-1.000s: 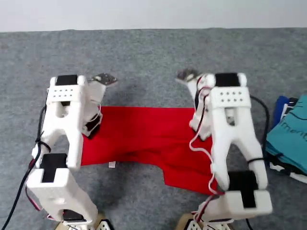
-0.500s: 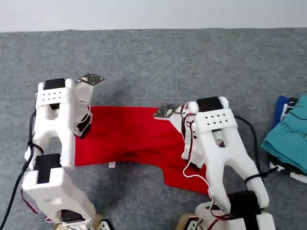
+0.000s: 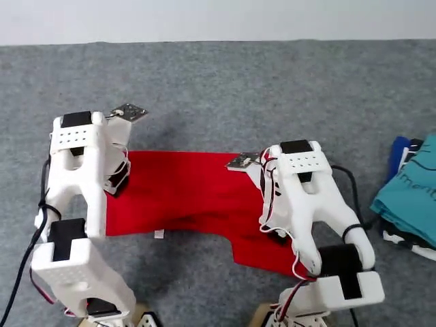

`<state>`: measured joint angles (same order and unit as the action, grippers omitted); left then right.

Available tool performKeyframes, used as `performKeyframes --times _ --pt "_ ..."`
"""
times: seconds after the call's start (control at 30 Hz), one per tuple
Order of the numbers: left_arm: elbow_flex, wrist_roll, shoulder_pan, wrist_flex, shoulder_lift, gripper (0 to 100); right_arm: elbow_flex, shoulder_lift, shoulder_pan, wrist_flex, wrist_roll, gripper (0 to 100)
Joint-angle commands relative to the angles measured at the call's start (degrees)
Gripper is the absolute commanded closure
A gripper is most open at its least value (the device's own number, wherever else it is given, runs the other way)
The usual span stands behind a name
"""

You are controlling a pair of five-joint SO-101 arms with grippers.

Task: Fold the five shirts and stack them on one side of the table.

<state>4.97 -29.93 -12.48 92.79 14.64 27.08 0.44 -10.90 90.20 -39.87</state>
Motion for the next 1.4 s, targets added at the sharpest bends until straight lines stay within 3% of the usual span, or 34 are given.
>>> performKeyframes --times 0.0,0.37,0.57,0.63,1.03,1.2,1.37 --pt "-0.1 0.2 -0.4 -0.6 -3.1 97 -0.5 -0.5 0.5 -0.7 1.1 98.7" --pt "-0.1 0.2 -0.4 -0.6 -3.1 97 -13.3 -0.6 0.8 12.6 1.1 97.3" --pt "-0.1 0.2 -0.4 -0.6 -3.2 97 -13.2 -2.6 1.7 12.6 9.7 78.6" --pt "-0.1 0.2 -0.4 -0.6 -3.2 97 -13.2 -2.2 1.8 12.6 10.8 77.3" --pt "-0.1 0.0 -0.4 -1.3 -3.2 97 -13.5 13.6 1.6 3.2 11.0 78.5" --pt "-0.1 -0.1 -0.4 -1.3 -3.2 97 -15.6 16.7 0.2 4.4 10.5 99.1" --pt "-0.1 -0.1 -0.2 -1.3 -3.2 97 -21.5 15.0 0.5 9.9 9.4 98.6"
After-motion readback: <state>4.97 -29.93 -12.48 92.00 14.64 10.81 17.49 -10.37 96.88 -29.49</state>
